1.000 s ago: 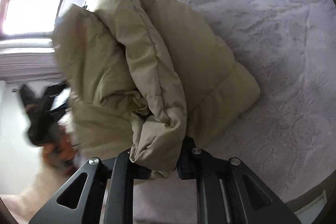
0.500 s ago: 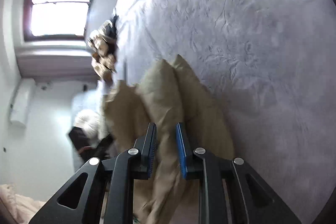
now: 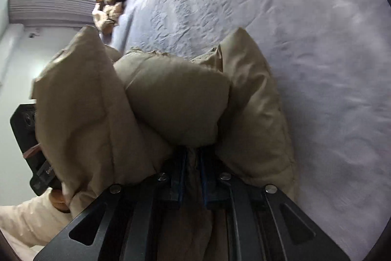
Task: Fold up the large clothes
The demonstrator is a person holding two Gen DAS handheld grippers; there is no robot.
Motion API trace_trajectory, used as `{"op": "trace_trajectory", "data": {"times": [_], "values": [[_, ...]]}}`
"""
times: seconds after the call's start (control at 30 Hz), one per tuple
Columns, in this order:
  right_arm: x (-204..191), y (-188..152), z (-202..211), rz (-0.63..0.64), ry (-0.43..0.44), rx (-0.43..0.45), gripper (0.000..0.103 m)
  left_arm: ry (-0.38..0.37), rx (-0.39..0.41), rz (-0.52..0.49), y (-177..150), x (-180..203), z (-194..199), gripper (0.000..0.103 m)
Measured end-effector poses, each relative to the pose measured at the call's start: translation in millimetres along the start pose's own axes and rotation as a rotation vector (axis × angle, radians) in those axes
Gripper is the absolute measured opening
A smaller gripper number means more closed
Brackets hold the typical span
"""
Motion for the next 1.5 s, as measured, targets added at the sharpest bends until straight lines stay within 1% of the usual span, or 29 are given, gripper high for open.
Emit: {"op": "trace_trajectory", "data": {"times": [0.03, 0.07, 0.1, 0.13, 0.17, 0.2, 0.23, 0.3, 0.33, 0.37, 0.4, 0.43, 0.5, 0.53, 0.57, 0.6, 0.67, 0.73, 0.77, 0.83, 0.87, 0.93, 1.07, 1.23, 1.27, 1.33, 1.37, 1.4, 1.5], "values": [[1, 0, 11, -0.01, -0.012, 0.021, 0.022, 0.002, -0.001, 0.002, 0, 0, 0, 0.09], [1, 1, 22, -0.025, -0.005, 0.04, 0.04, 0.003, -0.001, 0.007, 0, 0, 0, 0.09], [5, -3, 41, -0.054, 0.017, 0.073, 0.062, 0.003, -0.002, 0.012, 0, -1, 0, 0.09], [8, -4, 55, -0.08, 0.042, 0.103, 0.066, 0.004, -0.003, 0.015, 0, -2, 0, 0.09], [9, -6, 66, -0.1, 0.078, 0.123, 0.065, 0.006, -0.003, 0.014, 0, -2, 0, 0.09], [5, -8, 79, -0.123, 0.163, 0.129, 0.065, 0.012, -0.003, 0.011, 0, -1, 0, 0.09], [-1, -10, 86, -0.132, 0.232, 0.126, 0.065, 0.016, -0.003, 0.008, 0, 0, 0, 0.09], [-16, -15, 85, -0.122, 0.297, 0.086, 0.065, 0.028, -0.007, 0.002, 0, 2, 0, 0.09], [-24, -17, 76, -0.112, 0.299, 0.049, 0.063, 0.034, -0.01, 0.001, 1, 2, 0, 0.09], [-27, -21, 71, -0.105, 0.294, 0.023, 0.041, 0.04, -0.014, 0.004, 1, 2, 0, 0.09], [-33, -25, 60, -0.085, 0.264, -0.009, 0.009, 0.042, -0.018, 0.012, 2, 1, 1, 0.09], [-35, -28, 49, -0.038, 0.166, -0.02, 0.009, 0.042, -0.019, 0.019, 2, 1, 2, 0.09], [-27, -33, 41, 0.049, 0.002, 0.005, 0.007, 0.05, -0.02, 0.016, 4, 5, 2, 0.09], [-19, -34, 37, 0.067, -0.055, 0.006, 0.007, 0.063, -0.023, 0.003, 4, 9, 0, 0.09], [-11, -36, 32, 0.06, -0.076, -0.003, 0.007, 0.088, -0.026, -0.017, 3, 12, -2, 0.09], [-2, -36, 27, 0.026, -0.06, -0.013, 0.007, 0.115, -0.038, -0.037, 3, 15, -5, 0.09], [4, -32, 24, -0.038, -0.018, -0.012, 0.007, 0.123, -0.045, -0.041, 3, 16, -7, 0.09], [4, -32, 34, -0.052, -0.002, 0.012, 0.009, 0.112, -0.047, -0.029, 2, 14, -6, 0.09], [3, -32, 43, -0.05, 0.003, 0.032, 0.013, 0.105, -0.047, -0.025, 2, 12, -6, 0.09], [5, -29, 64, -0.044, 0.015, 0.083, 0.066, 0.101, -0.047, -0.022, 1, 11, -5, 0.09], [10, -29, 74, -0.046, 0.019, 0.101, 0.102, 0.1, -0.047, -0.022, 1, 11, -5, 0.09], [16, -26, 83, -0.049, 0.011, 0.122, 0.103, 0.103, -0.047, -0.023, 1, 10, -5, 0.09], [28, -21, 74, -0.087, 0.053, 0.042, 0.103, 0.105, -0.049, -0.022, 1, 8, -5, 0.09], [39, -20, 40, -0.036, 0.022, -0.076, 0.103, 0.102, -0.051, -0.02, 0, 9, -4, 0.09], [36, -18, 34, -0.036, 0.047, -0.092, 0.103, 0.103, -0.051, -0.019, 0, 9, -4, 0.09], [25, -13, 25, -0.061, 0.168, -0.12, 0.103, 0.103, -0.051, -0.018, 0, 9, -4, 0.09], [19, -11, 21, -0.068, 0.204, -0.13, 0.103, 0.103, -0.051, -0.018, 0, 9, -4, 0.09], [15, -9, 15, -0.06, 0.202, -0.14, 0.103, 0.104, -0.051, -0.019, 0, 9, -4, 0.09], [11, -6, -10, 0.036, 0.044, -0.159, 0.103, 0.109, -0.062, -0.014, 0, 7, -4, 0.09]]}}
Point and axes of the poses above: each gripper's, at about its wrist camera, not at the fingertips, and z roughly against the way its jaws point, x to its right, y to its top, the point moved 8 cm from there along -z, roughly the way its jaws point, and after that the axes turned 7 degrees about -z, right-handed, at the moved point
